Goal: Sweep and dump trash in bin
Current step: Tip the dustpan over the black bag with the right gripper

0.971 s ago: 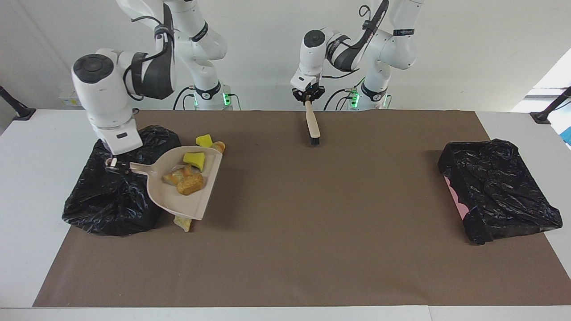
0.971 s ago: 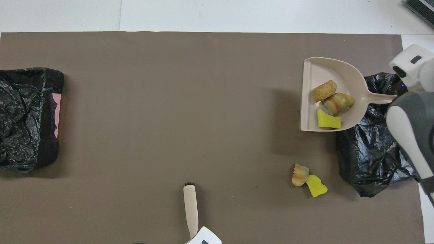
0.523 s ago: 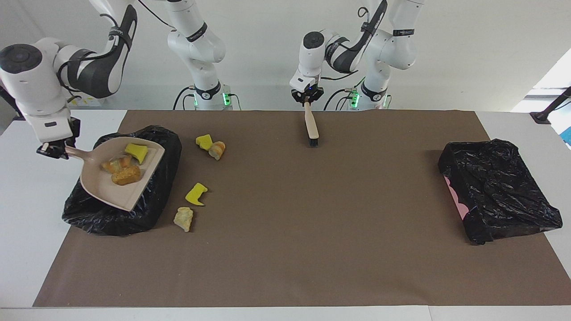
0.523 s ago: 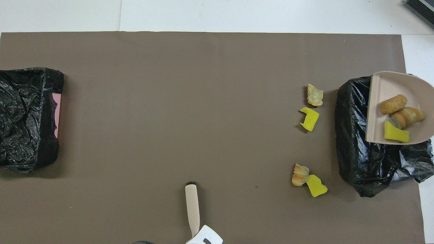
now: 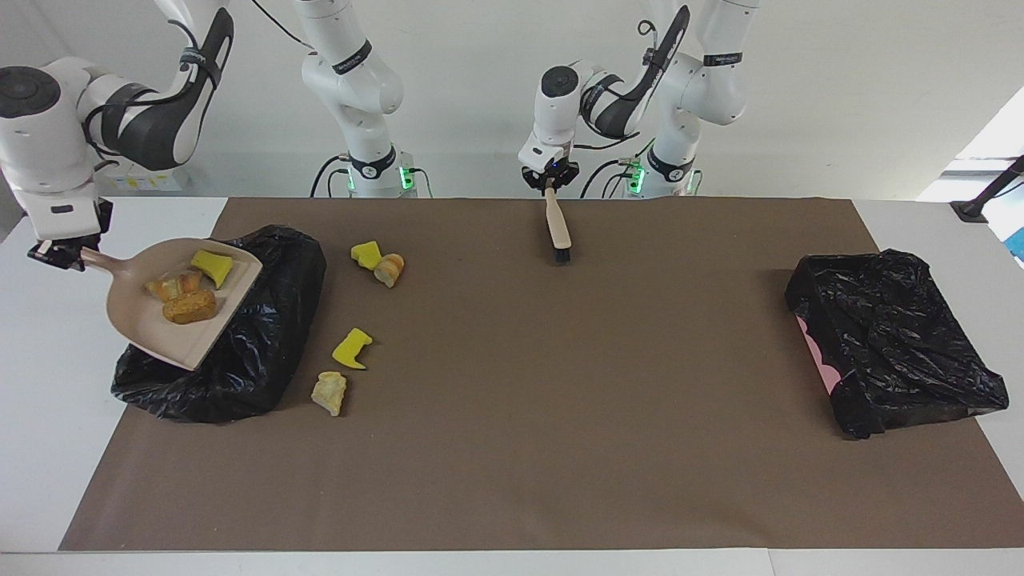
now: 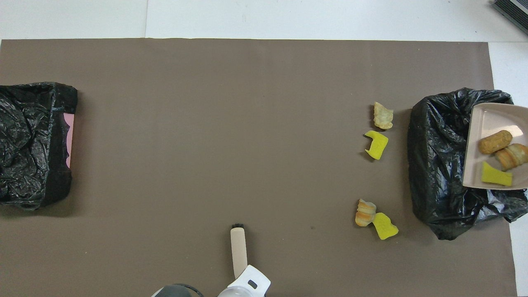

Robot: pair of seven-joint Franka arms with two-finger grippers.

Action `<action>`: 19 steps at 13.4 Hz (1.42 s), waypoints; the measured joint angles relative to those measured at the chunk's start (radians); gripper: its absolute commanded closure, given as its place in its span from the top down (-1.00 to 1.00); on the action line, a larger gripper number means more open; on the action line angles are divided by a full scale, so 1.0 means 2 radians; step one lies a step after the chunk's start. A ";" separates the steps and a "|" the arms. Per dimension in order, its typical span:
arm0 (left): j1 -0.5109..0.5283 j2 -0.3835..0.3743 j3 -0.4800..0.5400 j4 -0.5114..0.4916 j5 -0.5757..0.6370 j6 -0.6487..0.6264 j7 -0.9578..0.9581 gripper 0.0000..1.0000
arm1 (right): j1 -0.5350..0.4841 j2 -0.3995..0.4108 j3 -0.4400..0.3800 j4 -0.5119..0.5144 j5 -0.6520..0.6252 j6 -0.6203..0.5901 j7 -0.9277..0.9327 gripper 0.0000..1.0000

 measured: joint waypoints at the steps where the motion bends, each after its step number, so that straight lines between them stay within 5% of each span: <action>1: 0.014 0.000 0.001 0.014 0.000 -0.023 0.013 1.00 | 0.015 -0.007 0.001 -0.009 -0.025 -0.012 0.020 -1.00; 5: 0.068 0.000 0.005 0.072 0.004 -0.070 0.049 1.00 | -0.005 -0.029 -0.002 -0.020 -0.082 -0.032 0.035 -1.00; 8: 0.126 0.000 0.007 0.122 0.073 -0.102 0.074 1.00 | 0.004 -0.034 -0.001 -0.021 -0.090 -0.035 0.035 -1.00; 13: 0.260 0.009 0.010 0.230 0.096 -0.140 0.253 1.00 | -0.003 -0.061 -0.002 -0.008 -0.109 -0.039 0.005 -1.00; 19: 0.344 0.059 0.010 0.404 0.134 -0.236 0.352 1.00 | 0.056 -0.076 0.007 0.002 0.044 -0.044 0.002 -1.00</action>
